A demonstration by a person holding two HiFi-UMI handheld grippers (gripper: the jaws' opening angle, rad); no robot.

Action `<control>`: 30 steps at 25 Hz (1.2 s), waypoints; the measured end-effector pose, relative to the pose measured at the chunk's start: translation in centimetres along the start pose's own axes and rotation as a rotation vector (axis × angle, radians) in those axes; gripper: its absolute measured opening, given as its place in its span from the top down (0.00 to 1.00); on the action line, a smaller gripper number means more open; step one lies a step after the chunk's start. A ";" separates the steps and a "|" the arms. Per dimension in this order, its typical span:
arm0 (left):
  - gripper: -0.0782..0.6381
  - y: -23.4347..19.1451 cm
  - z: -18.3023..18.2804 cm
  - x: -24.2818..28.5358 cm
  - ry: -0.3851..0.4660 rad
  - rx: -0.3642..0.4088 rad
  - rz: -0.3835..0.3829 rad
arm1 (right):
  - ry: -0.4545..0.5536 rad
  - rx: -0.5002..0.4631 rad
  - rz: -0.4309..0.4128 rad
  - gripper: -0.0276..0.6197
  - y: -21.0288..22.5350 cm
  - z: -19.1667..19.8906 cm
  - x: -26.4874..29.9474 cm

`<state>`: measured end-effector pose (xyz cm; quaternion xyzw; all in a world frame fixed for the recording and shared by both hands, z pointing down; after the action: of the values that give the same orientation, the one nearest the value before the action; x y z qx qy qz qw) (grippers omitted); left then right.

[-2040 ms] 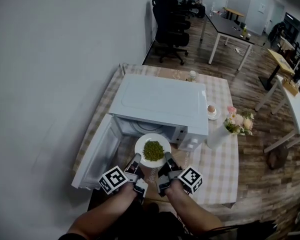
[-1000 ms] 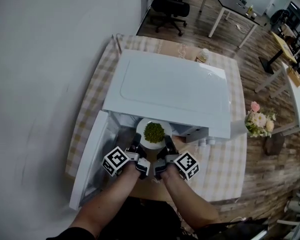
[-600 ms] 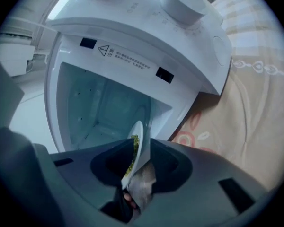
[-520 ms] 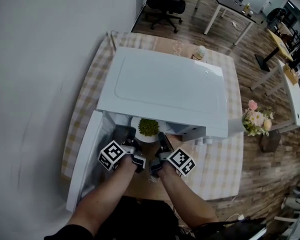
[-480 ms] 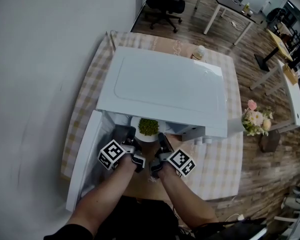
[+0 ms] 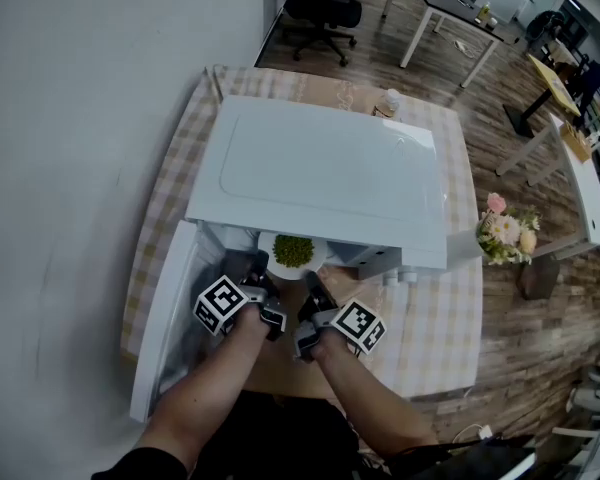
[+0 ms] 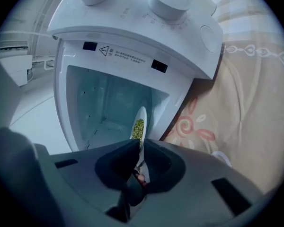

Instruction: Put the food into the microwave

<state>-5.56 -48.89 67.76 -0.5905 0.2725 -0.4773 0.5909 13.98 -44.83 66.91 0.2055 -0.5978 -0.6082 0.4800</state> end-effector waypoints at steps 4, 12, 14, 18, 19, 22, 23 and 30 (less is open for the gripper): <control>0.81 0.4 -0.2 -0.5 -0.020 0.033 0.039 | 0.041 0.020 0.016 0.91 0.2 -0.3 0.1; 0.74 0.9 1.4 -1.7 -0.071 0.080 -0.011 | 0.079 0.047 0.006 0.92 0.1 -1.1 0.9; 0.83 0.7 1.5 -1.6 -0.075 0.082 -0.031 | 0.083 0.047 0.010 0.92 0.0 -1.5 1.2; 0.84 0.7 1.3 -1.0 -0.071 0.060 -0.030 | 0.078 0.026 0.012 0.92 -0.2 -1.8 1.7; 0.85 0.7 1.2 -0.8 -0.065 0.062 -0.034 | 0.072 0.015 0.011 0.92 -0.2 -1.9 1.9; 0.85 1.0 0.6 -0.1 -0.039 0.093 -0.043 | 0.050 -0.023 0.005 0.92 -0.5 -2.0 2.0; 0.85 1.2 0.4 0.1 -0.033 0.112 -0.045 | 0.044 -0.029 0.002 0.92 -0.6 -1.9 1.9; 0.85 0.9 0.6 1.1 -0.045 0.131 -0.059 | -0.056 -0.112 -0.038 0.93 -0.8 -0.5 1.4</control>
<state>-4.36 -49.78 67.23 -0.5691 0.2096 -0.4980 0.6198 13.51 -46.41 66.52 0.1726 -0.5718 -0.6553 0.4623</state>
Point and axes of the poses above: the fingertips, and each gripper's own axes: x forward along the fingers, y to its right, z out of its underside, the point moved 8 cm from there along -x, backward along the fingers, and after that the axes turned 1 degree about z, right-handed, at the moved point
